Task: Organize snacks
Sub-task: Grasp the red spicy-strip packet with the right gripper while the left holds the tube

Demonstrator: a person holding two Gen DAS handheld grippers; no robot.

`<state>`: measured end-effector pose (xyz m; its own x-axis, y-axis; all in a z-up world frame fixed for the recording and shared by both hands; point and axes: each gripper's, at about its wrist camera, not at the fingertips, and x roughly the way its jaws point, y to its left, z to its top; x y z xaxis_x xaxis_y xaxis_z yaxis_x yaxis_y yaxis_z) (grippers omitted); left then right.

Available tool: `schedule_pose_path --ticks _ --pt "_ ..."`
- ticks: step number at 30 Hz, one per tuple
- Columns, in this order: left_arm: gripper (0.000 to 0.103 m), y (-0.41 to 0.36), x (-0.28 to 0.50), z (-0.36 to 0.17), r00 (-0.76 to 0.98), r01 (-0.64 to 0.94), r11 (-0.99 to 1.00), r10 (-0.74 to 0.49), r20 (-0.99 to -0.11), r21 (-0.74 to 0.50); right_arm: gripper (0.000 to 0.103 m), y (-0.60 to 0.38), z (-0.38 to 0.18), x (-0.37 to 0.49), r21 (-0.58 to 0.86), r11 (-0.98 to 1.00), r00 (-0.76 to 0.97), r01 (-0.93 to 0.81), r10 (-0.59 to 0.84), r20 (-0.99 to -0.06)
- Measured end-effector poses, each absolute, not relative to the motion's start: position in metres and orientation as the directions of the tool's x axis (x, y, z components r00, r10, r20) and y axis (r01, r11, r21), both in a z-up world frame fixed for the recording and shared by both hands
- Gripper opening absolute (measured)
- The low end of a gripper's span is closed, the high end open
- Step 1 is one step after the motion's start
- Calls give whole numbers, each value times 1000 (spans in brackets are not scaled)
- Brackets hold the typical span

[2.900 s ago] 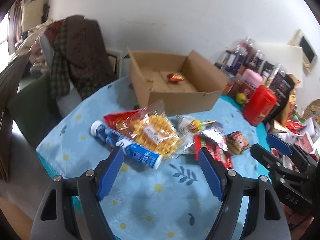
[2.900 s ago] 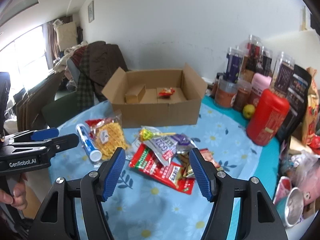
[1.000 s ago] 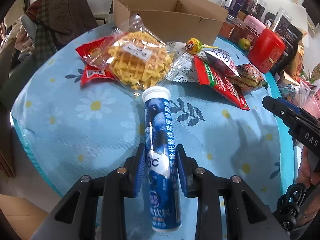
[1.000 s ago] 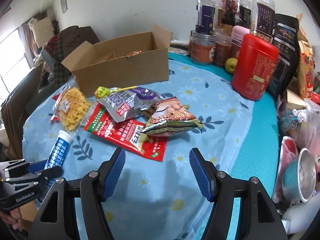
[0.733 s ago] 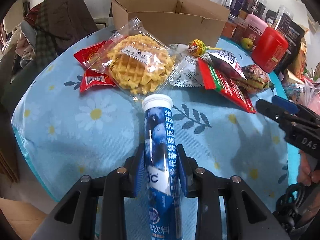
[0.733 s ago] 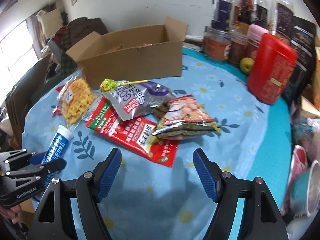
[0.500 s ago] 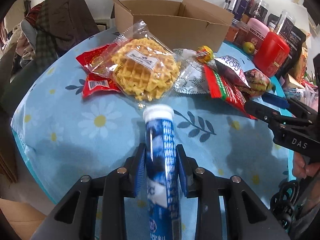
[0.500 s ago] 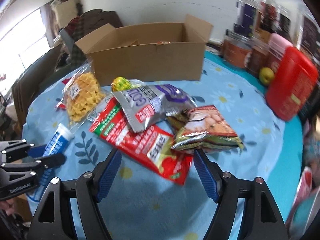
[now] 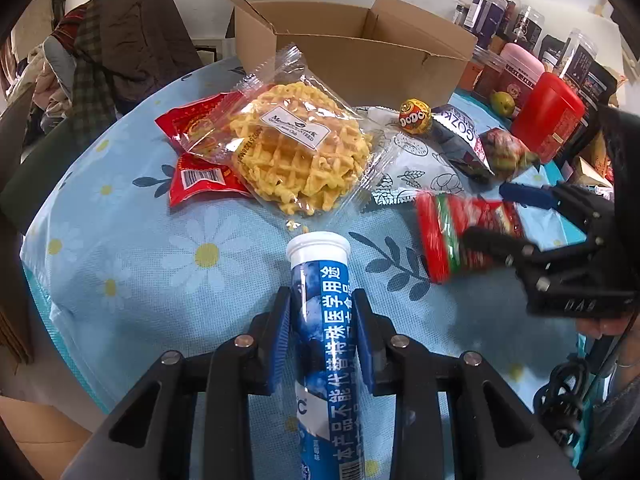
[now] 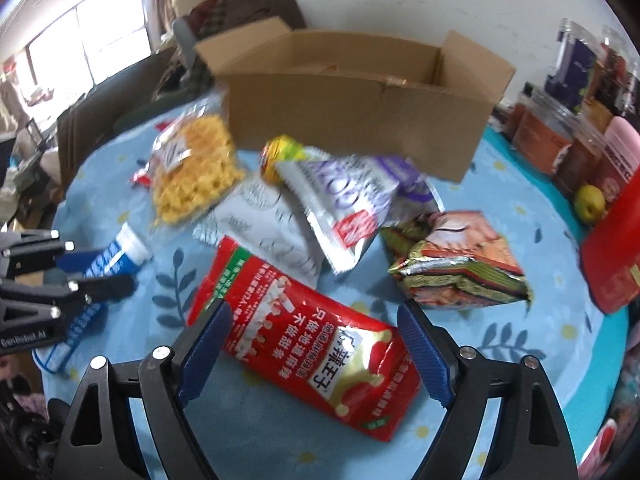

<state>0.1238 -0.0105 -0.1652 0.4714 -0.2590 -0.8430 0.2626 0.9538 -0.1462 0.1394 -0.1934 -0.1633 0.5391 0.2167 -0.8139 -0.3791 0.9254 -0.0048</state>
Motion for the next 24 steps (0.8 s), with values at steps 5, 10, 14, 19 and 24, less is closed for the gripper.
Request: schedule_pose_path --ticks 5,10,14,19,24 --pt "29 -7 122 -165 469 259 953 -266 -842 -156 84 -196 -168 132 72 925 472 -373 256 -843" --pt "29 -6 117 -164 470 259 952 -271 -840 -163 79 -206 -166 113 97 942 451 -321 242 -859" --pt "29 -5 111 -163 470 265 949 -282 -836 -171 79 -211 -166 93 129 946 414 -297 249 -876" --pt "29 -6 104 -162 467 273 947 -285 -837 -170 77 -206 -165 63 135 948 401 -290 248 -882" --pt "29 -7 100 -165 446 281 946 -279 -850 -163 71 -194 -163 47 151 942 387 -300 265 -883"
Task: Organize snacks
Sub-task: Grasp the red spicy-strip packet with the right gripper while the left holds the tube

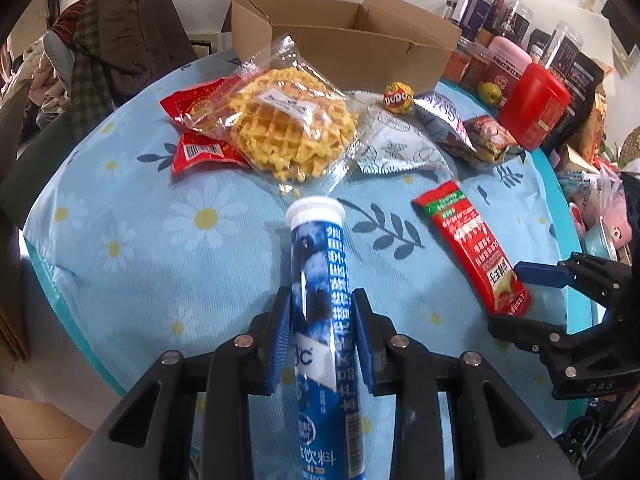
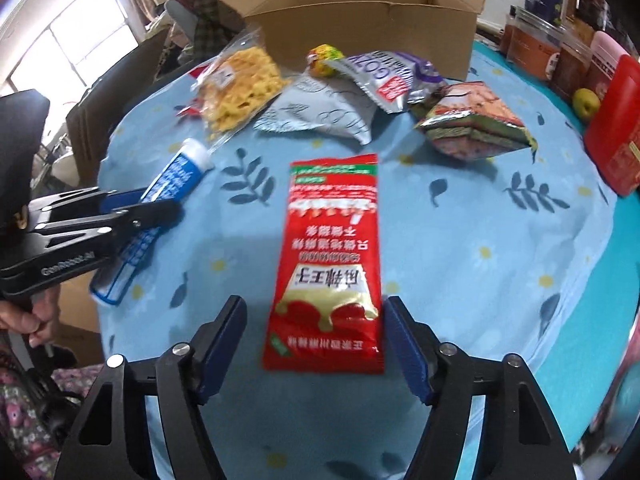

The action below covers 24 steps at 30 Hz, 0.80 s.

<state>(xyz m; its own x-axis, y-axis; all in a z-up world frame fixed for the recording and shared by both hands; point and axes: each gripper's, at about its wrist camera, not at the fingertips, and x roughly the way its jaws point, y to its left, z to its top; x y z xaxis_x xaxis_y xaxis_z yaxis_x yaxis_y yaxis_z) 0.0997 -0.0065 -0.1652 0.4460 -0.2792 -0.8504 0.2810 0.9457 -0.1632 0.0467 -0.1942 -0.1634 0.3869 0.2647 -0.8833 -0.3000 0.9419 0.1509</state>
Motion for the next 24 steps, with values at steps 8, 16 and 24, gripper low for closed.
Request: schedule_pose_path --ticks 8,16,24 --pt "30 -11 97 -168 448 298 947 -252 -858 -123 71 -188 -164 77 88 967 440 -239 188 -878" --pt "28 -9 96 -167 473 299 945 -269 -839 -134 46 -176 -169 81 0 971 489 -240 121 -864" --pt "28 -13 89 -160 471 333 931 -300 -829 -148 45 -181 -166 60 49 973 474 -226 154 -867"
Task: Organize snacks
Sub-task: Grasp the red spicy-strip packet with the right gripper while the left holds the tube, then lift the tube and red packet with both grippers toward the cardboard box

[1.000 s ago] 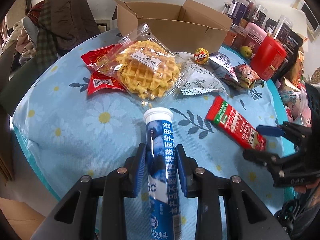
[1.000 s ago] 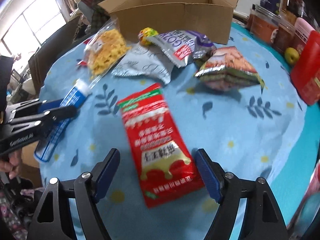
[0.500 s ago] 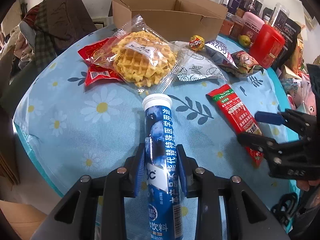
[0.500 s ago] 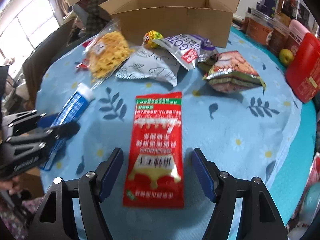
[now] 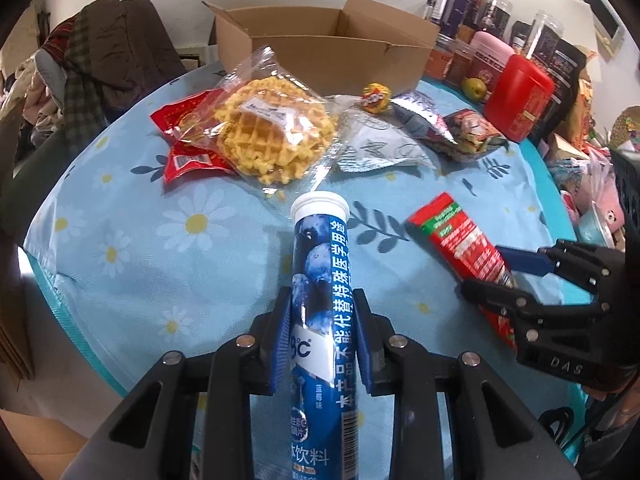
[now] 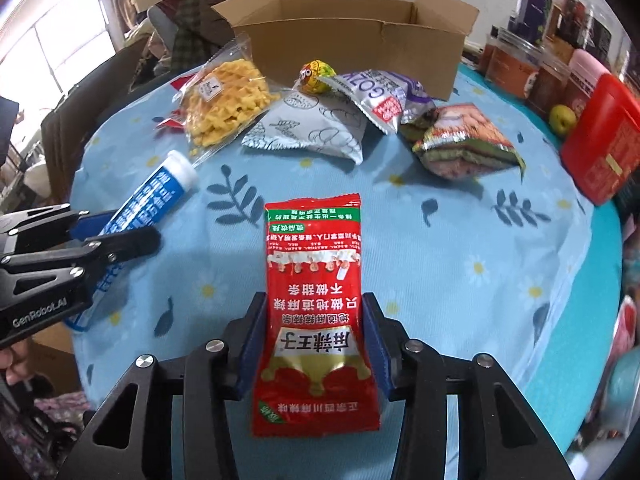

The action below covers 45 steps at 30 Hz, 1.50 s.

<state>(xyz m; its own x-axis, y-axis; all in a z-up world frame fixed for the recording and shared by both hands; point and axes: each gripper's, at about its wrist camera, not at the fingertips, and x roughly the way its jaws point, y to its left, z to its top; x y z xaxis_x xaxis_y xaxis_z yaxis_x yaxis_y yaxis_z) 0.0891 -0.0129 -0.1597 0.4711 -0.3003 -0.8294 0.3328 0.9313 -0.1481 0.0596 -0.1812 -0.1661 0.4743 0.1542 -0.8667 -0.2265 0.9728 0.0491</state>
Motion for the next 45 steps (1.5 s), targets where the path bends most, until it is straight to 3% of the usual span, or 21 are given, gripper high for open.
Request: schedule_pose_path --ticks 9,18,20,23,34,45 --pt "28 -25 86 -162 432 383 909 -333 -838 -164 46 -178 -165 40 52 974 457 -221 151 -877" --pt "28 -29 88 -167 428 389 908 -328 -842 -156 54 -166 -169 45 -9 972 479 -236 109 -871" --pt "28 -29 89 -167 430 391 907 -331 -840 -157 46 -165 -169 44 -13 971 493 -239 110 -863" --pt "28 -27 88 -165 432 391 905 -339 -835 -165 44 -165 -169 43 -11 972 501 -234 110 -859" --pt "28 -20 83 -138 482 397 900 -371 -794 -180 43 -171 -146 36 107 965 533 -241 224 -816" --pt "28 -23 77 -94 551 445 876 -431 -714 -186 43 -168 -92 33 97 957 634 -272 254 -731"
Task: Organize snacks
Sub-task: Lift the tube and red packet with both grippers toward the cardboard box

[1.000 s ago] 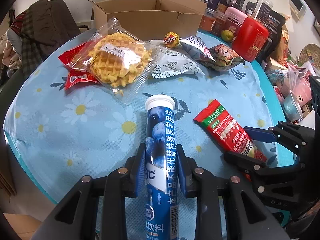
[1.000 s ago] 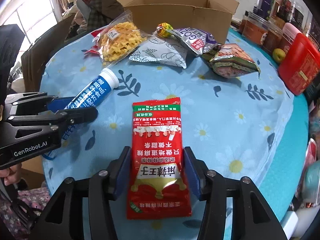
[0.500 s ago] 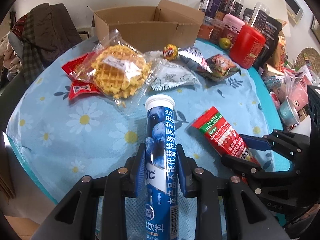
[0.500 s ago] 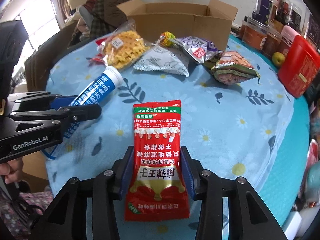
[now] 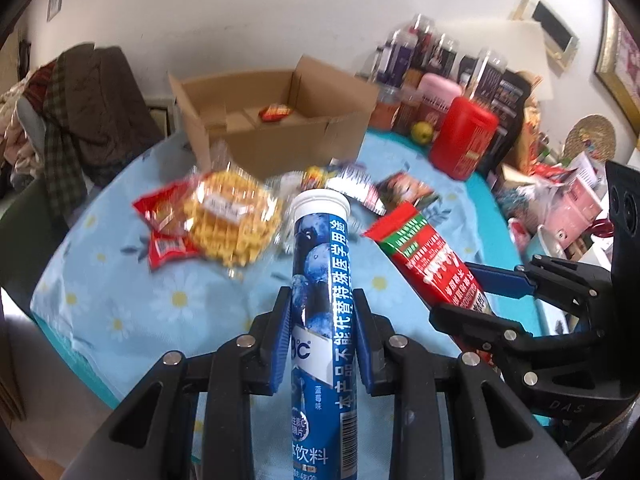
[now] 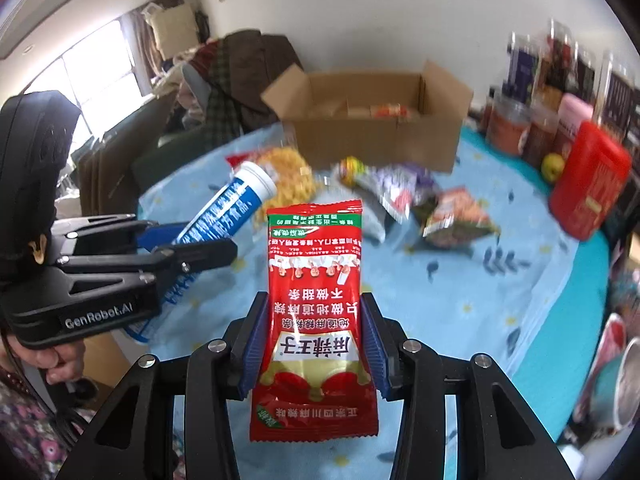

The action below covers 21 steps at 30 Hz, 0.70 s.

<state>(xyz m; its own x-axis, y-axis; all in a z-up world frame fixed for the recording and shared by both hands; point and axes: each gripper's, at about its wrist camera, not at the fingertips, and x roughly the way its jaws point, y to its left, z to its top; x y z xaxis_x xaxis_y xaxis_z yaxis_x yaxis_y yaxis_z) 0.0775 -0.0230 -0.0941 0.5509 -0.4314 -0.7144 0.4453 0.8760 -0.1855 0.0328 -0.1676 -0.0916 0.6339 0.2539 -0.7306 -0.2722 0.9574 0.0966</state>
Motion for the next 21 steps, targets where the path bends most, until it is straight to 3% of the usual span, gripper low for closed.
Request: schedule_pose_path --ticks 21 --pt "28 -25 117 -4 708 484 862 -487 -511 -151 43 -165 10 70 -2 955 796 -298 247 -553"
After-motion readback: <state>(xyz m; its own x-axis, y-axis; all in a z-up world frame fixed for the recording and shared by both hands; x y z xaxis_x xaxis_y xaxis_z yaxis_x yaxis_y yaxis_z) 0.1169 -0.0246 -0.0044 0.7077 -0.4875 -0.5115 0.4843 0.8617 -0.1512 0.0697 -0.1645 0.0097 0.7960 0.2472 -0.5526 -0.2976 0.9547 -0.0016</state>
